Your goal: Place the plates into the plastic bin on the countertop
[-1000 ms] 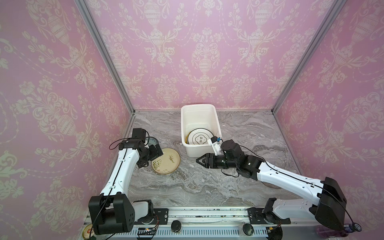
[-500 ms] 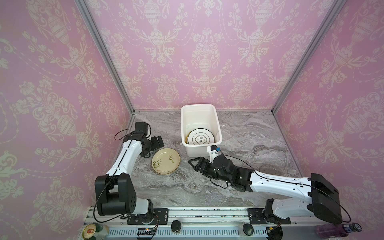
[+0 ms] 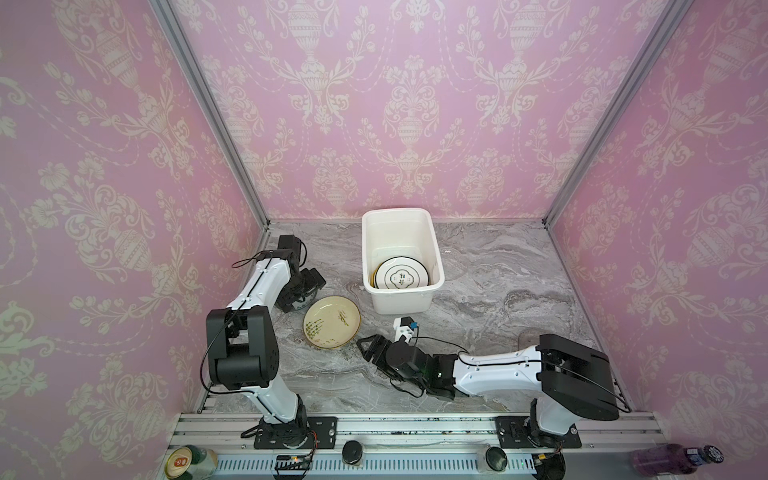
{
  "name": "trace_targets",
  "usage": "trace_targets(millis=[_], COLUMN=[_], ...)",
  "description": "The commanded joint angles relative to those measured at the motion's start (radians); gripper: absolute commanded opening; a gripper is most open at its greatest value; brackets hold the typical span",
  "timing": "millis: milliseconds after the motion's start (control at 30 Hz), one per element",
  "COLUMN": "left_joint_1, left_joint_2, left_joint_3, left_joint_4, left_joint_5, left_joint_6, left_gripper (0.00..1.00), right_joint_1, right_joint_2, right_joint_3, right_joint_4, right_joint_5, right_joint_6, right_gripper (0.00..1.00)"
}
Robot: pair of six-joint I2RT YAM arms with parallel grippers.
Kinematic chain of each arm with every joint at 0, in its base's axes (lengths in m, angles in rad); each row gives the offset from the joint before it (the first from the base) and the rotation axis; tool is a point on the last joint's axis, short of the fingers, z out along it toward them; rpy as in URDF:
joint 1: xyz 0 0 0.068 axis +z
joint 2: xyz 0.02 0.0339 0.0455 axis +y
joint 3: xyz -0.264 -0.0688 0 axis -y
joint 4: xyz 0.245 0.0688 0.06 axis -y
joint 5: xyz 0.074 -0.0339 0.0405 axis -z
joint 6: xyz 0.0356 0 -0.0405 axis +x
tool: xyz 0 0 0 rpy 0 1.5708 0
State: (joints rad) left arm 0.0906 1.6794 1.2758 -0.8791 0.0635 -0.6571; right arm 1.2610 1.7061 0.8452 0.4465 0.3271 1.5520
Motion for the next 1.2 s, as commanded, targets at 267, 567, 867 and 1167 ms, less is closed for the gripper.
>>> trace_targets(millis=[267, 567, 867, 1167], left_joint_1=[0.007, -0.020, -0.042, -0.063], left_joint_2=[0.042, 0.094, 0.119, 0.140], left_joint_3=[-0.057, -0.055, -0.065, -0.058], left_joint_4=[0.053, 0.078, 0.085, 0.074], left_joint_5=[0.000, -0.017, -0.019, -0.036], left_joint_6=[-0.098, -0.099, -0.161, -0.192], left_gripper=[0.99, 0.99, 0.99, 0.99], right_joint_1=[0.014, 0.000, -0.022, -0.046], right_joint_2=[0.171, 0.242, 0.312, 0.360], right_joint_3=[0.063, 0.093, 0.110, 0.140], right_joint_4=[0.165, 0.202, 0.240, 0.256], right_joint_5=[0.044, 0.004, 0.024, 0.005], right_joint_6=[0.116, 0.151, 0.210, 0.202], right_gripper=[0.80, 0.79, 0.80, 0.80])
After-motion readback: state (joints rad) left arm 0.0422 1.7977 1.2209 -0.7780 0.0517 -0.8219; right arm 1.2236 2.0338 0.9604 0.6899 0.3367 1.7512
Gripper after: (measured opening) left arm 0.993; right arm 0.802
